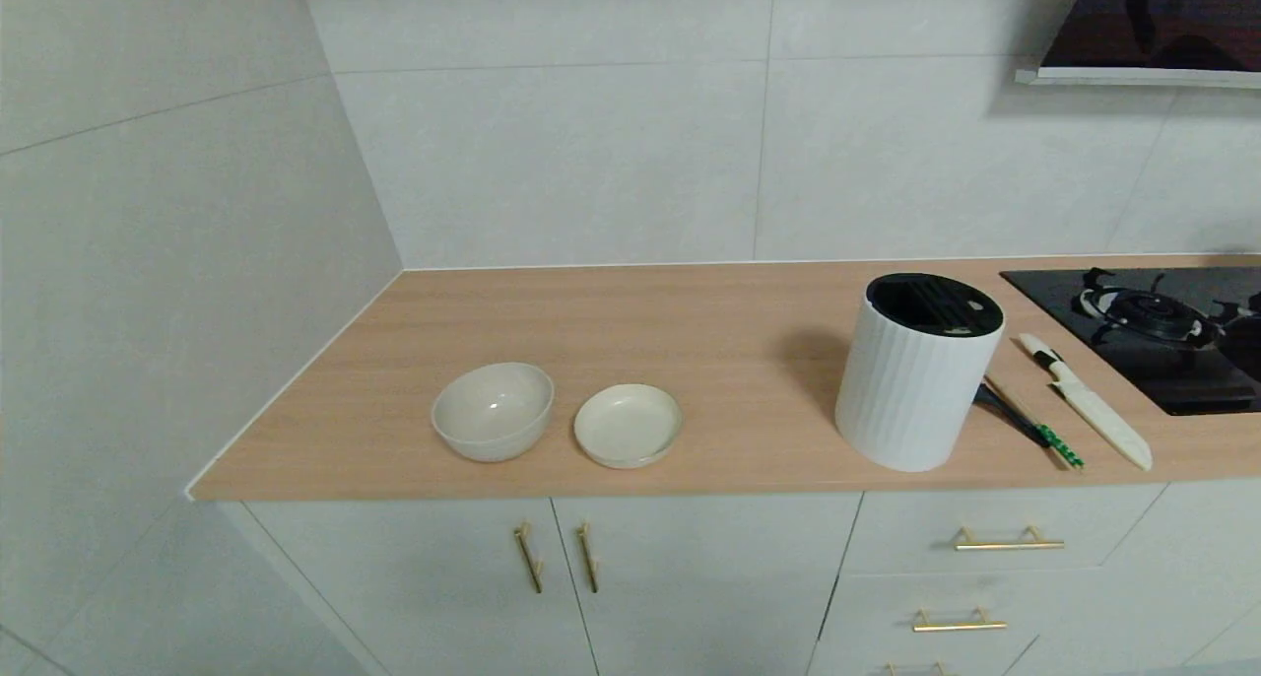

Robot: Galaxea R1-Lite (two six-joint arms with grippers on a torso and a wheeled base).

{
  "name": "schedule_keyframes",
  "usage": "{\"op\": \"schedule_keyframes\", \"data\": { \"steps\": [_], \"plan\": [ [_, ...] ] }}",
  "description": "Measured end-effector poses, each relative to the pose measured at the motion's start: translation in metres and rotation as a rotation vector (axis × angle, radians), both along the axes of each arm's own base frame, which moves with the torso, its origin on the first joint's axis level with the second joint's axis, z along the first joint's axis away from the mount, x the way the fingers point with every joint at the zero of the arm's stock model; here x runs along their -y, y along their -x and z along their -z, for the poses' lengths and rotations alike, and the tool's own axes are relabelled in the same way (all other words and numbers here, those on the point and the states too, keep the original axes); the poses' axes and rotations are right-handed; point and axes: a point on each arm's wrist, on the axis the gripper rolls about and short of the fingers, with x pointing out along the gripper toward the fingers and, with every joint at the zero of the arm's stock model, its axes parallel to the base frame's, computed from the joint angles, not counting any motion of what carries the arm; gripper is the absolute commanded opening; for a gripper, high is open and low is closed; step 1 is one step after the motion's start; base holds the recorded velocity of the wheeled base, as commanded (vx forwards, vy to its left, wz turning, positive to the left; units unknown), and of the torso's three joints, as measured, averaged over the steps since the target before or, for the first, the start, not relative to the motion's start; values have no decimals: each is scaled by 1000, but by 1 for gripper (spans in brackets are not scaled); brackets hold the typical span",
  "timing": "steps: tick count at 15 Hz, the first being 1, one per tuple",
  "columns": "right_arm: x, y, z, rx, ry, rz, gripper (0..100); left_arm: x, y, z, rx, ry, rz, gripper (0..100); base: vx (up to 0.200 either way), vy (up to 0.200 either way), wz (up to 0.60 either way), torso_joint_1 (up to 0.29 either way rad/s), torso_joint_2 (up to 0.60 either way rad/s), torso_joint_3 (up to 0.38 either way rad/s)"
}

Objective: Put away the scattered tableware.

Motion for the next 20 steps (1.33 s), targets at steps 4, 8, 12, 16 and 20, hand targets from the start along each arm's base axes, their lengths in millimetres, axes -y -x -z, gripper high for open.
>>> {"op": "schedule_keyframes", "data": {
  "steps": [4, 8, 12, 16, 20],
  "plan": [
    [0, 0, 0, 0, 0, 0, 100, 0, 0, 0, 0, 0, -1, 100, 0, 200, 0, 6, 2, 4],
    [0, 0, 0, 1, 0, 0, 100, 0, 0, 0, 0, 0, 0, 100, 0, 200, 0, -1, -2, 2],
    [0, 0, 0, 0, 0, 0, 100, 0, 0, 0, 0, 0, 0, 100, 0, 50, 0, 1, 3, 1],
    [0, 0, 0, 0, 0, 0, 100, 0, 0, 0, -1, 0, 0, 100, 0, 0, 0, 0, 0, 0],
    [0, 0, 0, 1, 0, 0, 100, 0, 0, 0, -1, 0, 0, 100, 0, 0, 0, 0, 0, 0]
  ]
}}
